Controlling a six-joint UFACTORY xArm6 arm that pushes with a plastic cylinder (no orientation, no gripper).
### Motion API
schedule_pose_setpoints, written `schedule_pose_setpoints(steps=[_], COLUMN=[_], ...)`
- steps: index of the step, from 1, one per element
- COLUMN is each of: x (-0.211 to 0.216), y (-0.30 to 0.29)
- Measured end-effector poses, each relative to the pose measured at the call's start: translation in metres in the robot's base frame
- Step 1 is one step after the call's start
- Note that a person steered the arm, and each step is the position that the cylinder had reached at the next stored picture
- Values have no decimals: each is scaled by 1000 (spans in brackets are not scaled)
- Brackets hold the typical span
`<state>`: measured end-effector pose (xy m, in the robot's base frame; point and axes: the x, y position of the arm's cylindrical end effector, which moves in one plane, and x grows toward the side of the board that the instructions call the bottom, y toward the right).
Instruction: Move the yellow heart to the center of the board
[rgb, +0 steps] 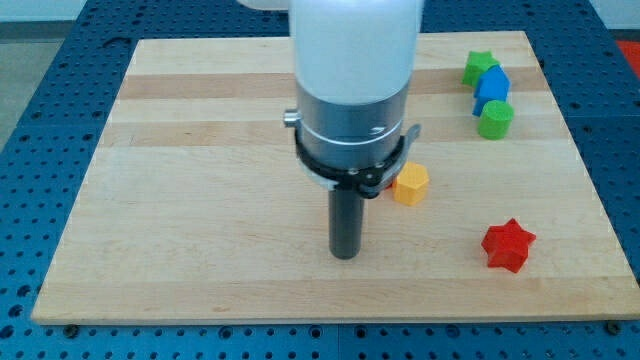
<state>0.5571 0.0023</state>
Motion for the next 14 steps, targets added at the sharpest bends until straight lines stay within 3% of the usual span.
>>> schedule_pose_setpoints(steps=[3, 5, 6, 9, 14], x=[-49, 2, -3, -49, -45], y=[-38, -21, 6, -22, 33])
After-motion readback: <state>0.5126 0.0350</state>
